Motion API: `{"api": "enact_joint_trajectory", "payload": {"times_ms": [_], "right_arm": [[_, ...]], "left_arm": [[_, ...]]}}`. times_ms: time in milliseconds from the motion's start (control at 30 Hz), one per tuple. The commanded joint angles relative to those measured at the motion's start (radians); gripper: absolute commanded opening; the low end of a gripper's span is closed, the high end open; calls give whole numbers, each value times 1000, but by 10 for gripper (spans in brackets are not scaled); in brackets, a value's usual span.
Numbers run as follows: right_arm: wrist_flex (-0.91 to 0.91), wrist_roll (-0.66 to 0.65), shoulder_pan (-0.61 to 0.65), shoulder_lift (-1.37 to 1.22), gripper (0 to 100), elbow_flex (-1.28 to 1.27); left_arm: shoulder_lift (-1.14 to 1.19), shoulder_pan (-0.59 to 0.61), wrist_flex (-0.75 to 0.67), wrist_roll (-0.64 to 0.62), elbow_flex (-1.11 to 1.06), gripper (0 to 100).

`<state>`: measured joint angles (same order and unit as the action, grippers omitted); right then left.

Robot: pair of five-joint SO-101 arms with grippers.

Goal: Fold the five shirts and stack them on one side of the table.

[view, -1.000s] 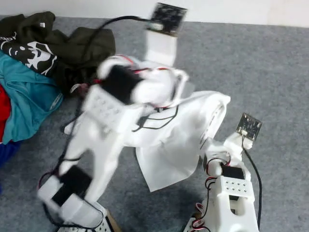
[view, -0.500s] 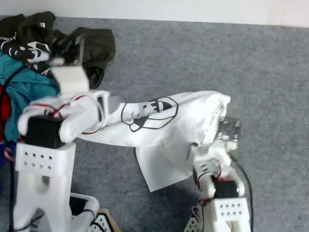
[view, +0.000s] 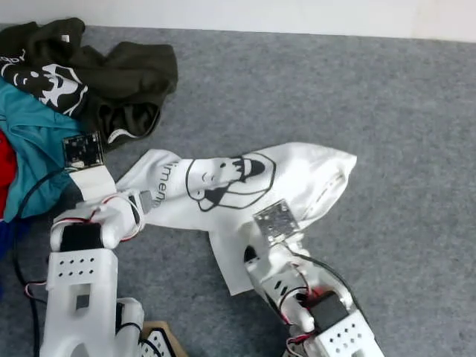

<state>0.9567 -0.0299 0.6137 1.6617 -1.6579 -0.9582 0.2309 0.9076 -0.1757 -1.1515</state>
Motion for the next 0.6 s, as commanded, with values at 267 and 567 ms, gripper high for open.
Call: {"api": "enact_joint_trajectory", "payload": {"times_ms": [267,567], "right_arm": [[-33,-5,-249,-101,194,257],[-53,-12,-193,-99,194,110]], "left_arm": [[147,-35,-95,-32,-1,235],[510,-36,-137,-32,145,233]]}}
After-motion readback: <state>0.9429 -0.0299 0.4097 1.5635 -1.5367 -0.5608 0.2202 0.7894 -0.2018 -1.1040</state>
